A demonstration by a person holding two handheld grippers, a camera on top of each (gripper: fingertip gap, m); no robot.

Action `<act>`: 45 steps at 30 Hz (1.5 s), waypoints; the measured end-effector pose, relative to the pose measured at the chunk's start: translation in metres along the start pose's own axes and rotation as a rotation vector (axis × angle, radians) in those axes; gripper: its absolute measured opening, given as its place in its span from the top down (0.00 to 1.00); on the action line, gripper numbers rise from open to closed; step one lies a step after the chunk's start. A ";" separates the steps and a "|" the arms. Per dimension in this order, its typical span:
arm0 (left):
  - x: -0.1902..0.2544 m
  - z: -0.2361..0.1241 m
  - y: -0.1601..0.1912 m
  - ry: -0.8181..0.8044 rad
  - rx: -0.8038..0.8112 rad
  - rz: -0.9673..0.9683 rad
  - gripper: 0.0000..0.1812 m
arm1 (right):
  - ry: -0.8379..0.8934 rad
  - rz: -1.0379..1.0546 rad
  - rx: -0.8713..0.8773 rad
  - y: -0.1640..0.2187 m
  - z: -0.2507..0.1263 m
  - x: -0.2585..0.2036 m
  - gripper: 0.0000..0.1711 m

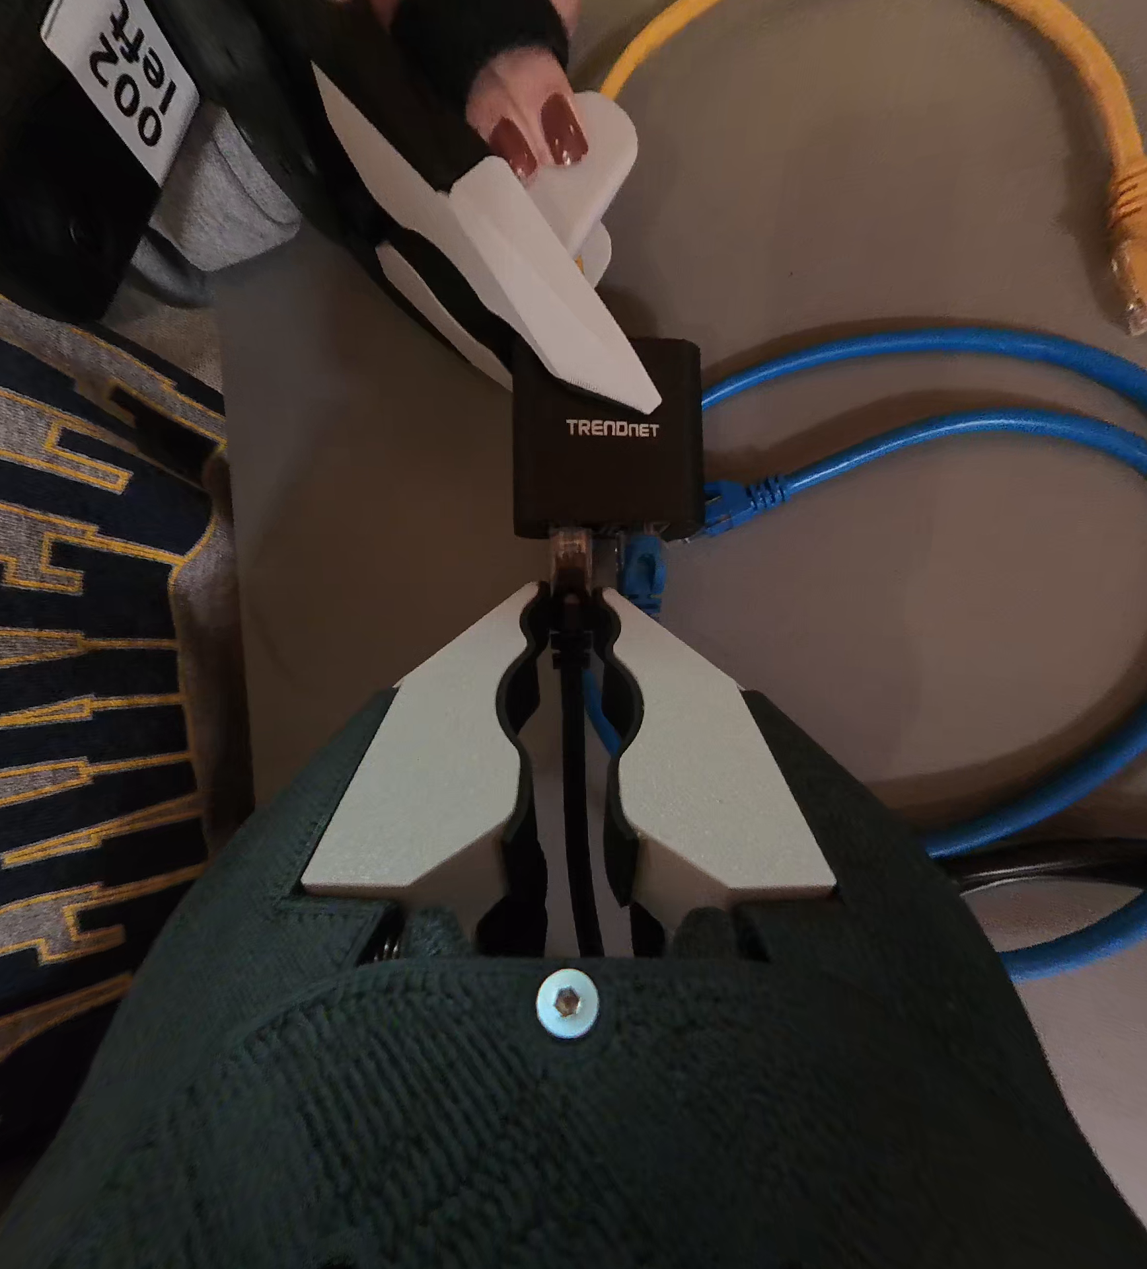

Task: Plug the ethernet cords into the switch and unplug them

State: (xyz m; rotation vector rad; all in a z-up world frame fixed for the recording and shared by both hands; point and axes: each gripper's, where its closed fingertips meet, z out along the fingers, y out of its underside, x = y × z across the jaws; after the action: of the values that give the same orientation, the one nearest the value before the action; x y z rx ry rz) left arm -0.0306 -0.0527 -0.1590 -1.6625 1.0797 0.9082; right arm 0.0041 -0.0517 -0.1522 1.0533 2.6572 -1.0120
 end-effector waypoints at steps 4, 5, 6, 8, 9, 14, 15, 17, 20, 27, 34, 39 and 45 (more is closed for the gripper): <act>0.000 -0.001 0.000 0.006 0.008 -0.017 0.88 | 0.029 -0.035 0.014 0.000 0.000 0.000 0.94; 0.000 -0.002 0.000 0.005 0.009 -0.014 0.88 | 0.045 -0.045 0.016 0.000 0.000 0.001 0.94; 0.001 -0.002 0.000 0.004 0.008 -0.011 0.88 | 0.062 -0.056 0.024 -0.001 -0.001 0.002 0.94; 0.001 -0.003 -0.001 0.003 0.010 -0.010 0.88 | 0.082 -0.054 0.037 -0.002 -0.004 0.003 0.94; 0.001 -0.004 -0.001 0.002 0.009 -0.006 0.88 | 0.084 -0.056 0.031 -0.001 -0.004 0.003 0.94; 0.001 -0.004 0.000 0.002 0.007 -0.005 0.88 | 0.075 -0.069 -0.011 0.001 0.002 0.001 0.94; 0.001 -0.004 0.000 0.002 0.006 -0.003 0.88 | 0.072 -0.063 -0.010 0.001 0.002 0.001 0.94; 0.002 -0.005 -0.001 0.001 0.002 0.005 0.88 | 0.058 -0.048 0.002 0.001 0.001 0.001 0.94; 0.002 -0.008 -0.001 -0.001 0.002 0.007 0.88 | 0.032 -0.033 0.034 0.000 0.001 0.001 0.94; 0.002 -0.012 0.001 0.001 0.006 -0.012 0.88 | -0.007 -0.013 0.080 -0.002 0.001 0.001 0.94; 0.003 -0.011 0.000 0.000 0.011 -0.045 0.88 | 0.129 -0.141 0.132 -0.005 0.000 0.001 0.89; 0.002 -0.010 -0.001 -0.003 0.001 -0.046 0.88 | 0.422 -0.373 0.234 0.004 -0.021 -0.004 0.75; 0.001 -0.007 -0.002 -0.003 -0.008 -0.047 0.88 | 0.813 -0.486 0.267 0.041 -0.058 0.002 0.71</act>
State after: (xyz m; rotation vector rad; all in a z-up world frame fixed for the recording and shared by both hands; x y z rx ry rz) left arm -0.0279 -0.0589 -0.1572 -1.6855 1.0320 0.8863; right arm 0.0364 0.0073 -0.1307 1.0485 3.6528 -1.2446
